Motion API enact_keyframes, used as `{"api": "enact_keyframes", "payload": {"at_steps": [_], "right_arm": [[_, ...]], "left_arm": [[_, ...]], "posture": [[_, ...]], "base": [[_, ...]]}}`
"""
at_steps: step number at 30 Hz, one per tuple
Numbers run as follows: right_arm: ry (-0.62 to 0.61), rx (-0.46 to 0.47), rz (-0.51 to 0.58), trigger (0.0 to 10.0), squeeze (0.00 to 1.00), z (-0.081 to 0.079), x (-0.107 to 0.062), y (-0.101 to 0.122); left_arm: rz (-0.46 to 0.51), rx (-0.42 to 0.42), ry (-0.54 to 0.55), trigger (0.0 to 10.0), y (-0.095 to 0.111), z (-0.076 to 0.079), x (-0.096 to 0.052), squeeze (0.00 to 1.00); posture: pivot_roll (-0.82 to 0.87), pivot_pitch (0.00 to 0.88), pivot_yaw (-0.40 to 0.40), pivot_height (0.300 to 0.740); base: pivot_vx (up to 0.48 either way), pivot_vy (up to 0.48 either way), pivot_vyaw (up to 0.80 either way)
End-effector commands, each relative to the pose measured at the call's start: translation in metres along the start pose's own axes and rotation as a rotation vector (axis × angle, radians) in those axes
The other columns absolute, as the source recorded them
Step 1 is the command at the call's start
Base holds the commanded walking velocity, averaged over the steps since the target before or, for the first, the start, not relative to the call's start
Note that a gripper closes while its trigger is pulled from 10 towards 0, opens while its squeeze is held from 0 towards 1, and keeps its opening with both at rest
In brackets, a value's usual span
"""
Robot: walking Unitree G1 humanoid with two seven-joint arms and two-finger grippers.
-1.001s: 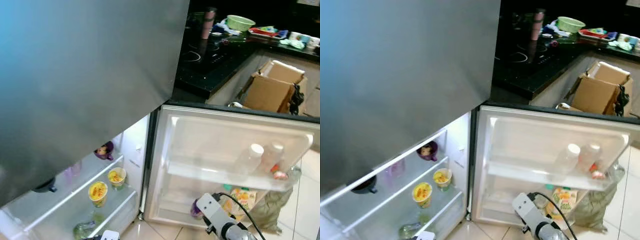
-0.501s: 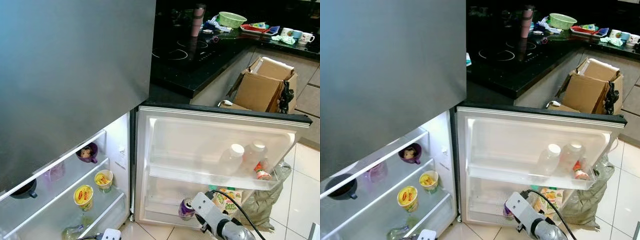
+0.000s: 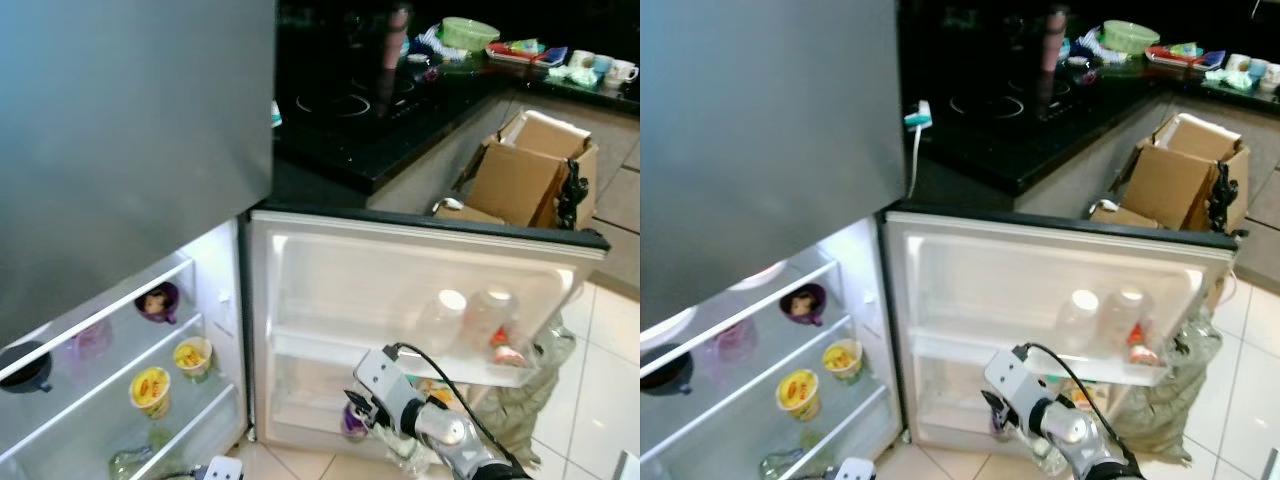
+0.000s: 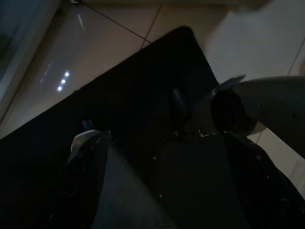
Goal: Restocking fridge
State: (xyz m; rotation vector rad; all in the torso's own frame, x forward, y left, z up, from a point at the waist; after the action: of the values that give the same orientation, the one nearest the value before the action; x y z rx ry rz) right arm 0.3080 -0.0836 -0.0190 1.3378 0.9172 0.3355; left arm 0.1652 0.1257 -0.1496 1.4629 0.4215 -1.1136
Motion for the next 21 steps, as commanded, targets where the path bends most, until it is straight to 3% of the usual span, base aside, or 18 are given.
{"api": "enact_keyframes", "payload": {"at_steps": [1, 5, 9, 10, 13, 14, 18, 19, 21], "right_arm": [[0.079, 0.027, 0.051, 10.0, 0.00, -0.014, 0.007, 0.012], [0.131, 0.055, 0.116, 10.0, 0.00, -0.021, 0.012, 0.029], [0.175, 0.085, 0.204, 10.0, 0.00, -0.026, 0.019, 0.055], [0.175, 0.085, 0.204, 10.0, 0.00, -0.026, 0.019, 0.055], [0.204, 0.114, 0.265, 10.0, 0.00, -0.028, 0.022, 0.072], [0.204, 0.114, 0.265, 10.0, 0.00, -0.028, 0.022, 0.072], [0.214, 0.116, 0.311, 10.0, 0.00, -0.030, 0.024, 0.086], [0.214, 0.116, 0.311, 10.0, 0.00, -0.030, 0.024, 0.086], [0.204, 0.115, 0.309, 10.0, 0.00, -0.030, 0.025, 0.086]], "left_arm": [[0.004, -0.010, -0.003, 10.0, -0.001, 0.003, 0.000, 0.00], [0.023, -0.023, 0.014, 10.0, 0.002, -0.003, -0.001, 0.00], [0.094, -0.052, 0.096, 10.0, 0.016, -0.027, -0.006, 0.00], [0.094, -0.052, 0.096, 10.0, 0.016, -0.027, -0.006, 0.00], [0.174, -0.057, 0.171, 10.0, 0.034, -0.052, -0.013, 0.00], [0.174, -0.057, 0.171, 10.0, 0.034, -0.052, -0.013, 0.00], [0.330, -0.044, 0.274, 10.0, 0.073, -0.089, -0.028, 0.00], [0.330, -0.044, 0.274, 10.0, 0.073, -0.089, -0.028, 0.00], [0.427, -0.021, 0.283, 10.0, 0.098, -0.099, -0.036, 0.00]], "posture": [[-0.06, 0.000, -0.090, 0.740], [-0.06, 0.000, -0.090, 0.740], [-0.05, 0.004, -0.092, 0.740], [-0.05, 0.004, -0.092, 0.740], [-0.05, 0.011, -0.093, 0.740], [-0.05, 0.011, -0.093, 0.740], [-0.04, 0.027, -0.095, 0.740], [-0.04, 0.027, -0.095, 0.740], [-0.03, 0.033, -0.094, 0.740]], "base": [[0.000, 0.000, 0.00], [0.000, 0.000, 0.00], [0.000, 0.000, 0.00], [0.000, 0.000, 0.00], [0.000, 0.000, 0.00], [0.000, 0.000, 0.00], [0.000, 0.000, 0.00], [0.000, 0.000, 0.00], [0.000, 0.000, 0.00]]}}
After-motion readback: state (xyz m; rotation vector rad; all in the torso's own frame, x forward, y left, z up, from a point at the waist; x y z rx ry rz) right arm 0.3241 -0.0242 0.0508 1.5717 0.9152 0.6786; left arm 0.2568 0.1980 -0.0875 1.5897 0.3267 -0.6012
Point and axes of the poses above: a point about 5 cm out from each wrist's last joint towards the gripper, its own x axis pointing out of the wrist towards the gripper, its own y axis along the axis of the wrist's last joint, z = x × y, the point moved 6 cm from there along x, pointing out of the wrist towards the gripper, and after that the axes turned 11 degrees about x, right-handed, at the moved point
